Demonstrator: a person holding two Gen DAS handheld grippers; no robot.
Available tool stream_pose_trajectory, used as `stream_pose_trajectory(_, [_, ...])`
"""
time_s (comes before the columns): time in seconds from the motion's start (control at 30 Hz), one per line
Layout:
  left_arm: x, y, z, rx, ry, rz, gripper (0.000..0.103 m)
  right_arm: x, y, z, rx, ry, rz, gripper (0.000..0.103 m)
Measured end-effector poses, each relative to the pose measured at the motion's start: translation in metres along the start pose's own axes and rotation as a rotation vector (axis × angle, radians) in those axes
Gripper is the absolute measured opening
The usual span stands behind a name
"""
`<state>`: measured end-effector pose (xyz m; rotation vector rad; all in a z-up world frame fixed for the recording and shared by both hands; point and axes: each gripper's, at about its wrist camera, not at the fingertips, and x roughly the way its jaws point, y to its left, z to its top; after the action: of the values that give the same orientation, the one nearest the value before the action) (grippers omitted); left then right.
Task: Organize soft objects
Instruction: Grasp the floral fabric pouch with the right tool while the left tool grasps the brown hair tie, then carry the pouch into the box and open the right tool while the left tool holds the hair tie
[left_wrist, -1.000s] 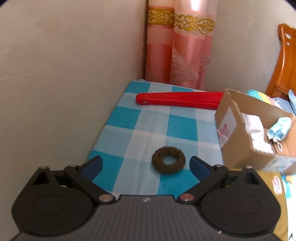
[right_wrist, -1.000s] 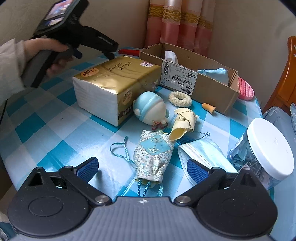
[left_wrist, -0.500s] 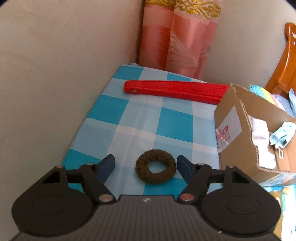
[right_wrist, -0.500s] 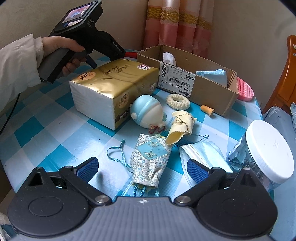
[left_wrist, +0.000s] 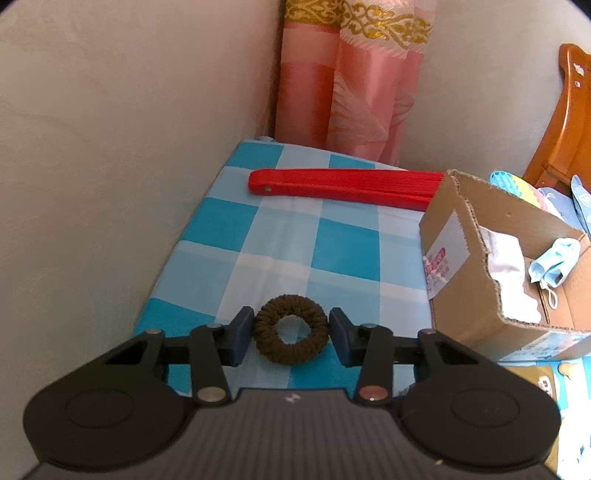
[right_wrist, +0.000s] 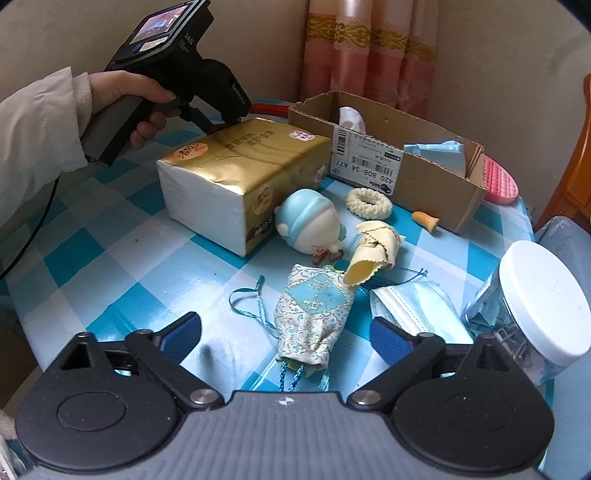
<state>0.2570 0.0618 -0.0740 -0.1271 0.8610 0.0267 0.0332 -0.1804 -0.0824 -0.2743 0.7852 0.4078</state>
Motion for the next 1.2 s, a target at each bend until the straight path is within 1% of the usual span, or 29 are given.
stream_pose_trajectory(0.07, [-0.003,0.000,0.000,0.000,-0.004,-0.008,0.043,0.002,0.000,0.002,-0.006,0.006,-0.008,0.088])
stream_pose_trajectory(0.1, [-0.004,0.000,0.000,0.003,-0.007,-0.011,0.043,0.004,0.000,0.003,-0.009,0.011,-0.015,0.087])
stream_pose_trajectory(0.3, [-0.010,0.001,0.000,0.013,0.007,-0.034,0.043,0.012,-0.004,0.007,0.008,0.017,-0.007,0.082])
stream_pose_trajectory(0.37, [-0.013,0.002,-0.001,0.015,0.007,-0.037,0.043,0.014,-0.006,0.008,0.017,0.020,-0.012,0.073])
stream_pose_trajectory(0.4, [-0.016,0.002,-0.002,0.016,0.007,-0.038,0.043,0.014,-0.007,0.008,0.033,0.019,-0.011,0.071])
stream_pose_trajectory(0.53, [-0.026,0.003,-0.004,0.021,0.006,-0.039,0.043,0.013,-0.014,0.008,0.078,0.017,-0.023,0.052])
stream_pose_trajectory(0.63, [-0.034,0.002,-0.009,0.033,0.011,-0.037,0.043,0.009,-0.016,0.006,0.094,0.019,-0.030,0.047])
stream_pose_trajectory(0.87, [-0.056,-0.002,-0.024,0.060,0.018,-0.043,0.043,-0.008,-0.016,-0.001,0.090,0.013,-0.009,0.046])
stream_pose_trajectory(1.1, [-0.090,-0.007,-0.041,0.106,0.025,-0.054,0.043,-0.031,-0.014,-0.004,0.058,0.002,0.035,0.046])
stream_pose_trajectory(1.2, [-0.106,-0.012,-0.050,0.135,0.038,-0.073,0.043,-0.041,-0.014,-0.005,0.041,-0.004,0.055,0.046])
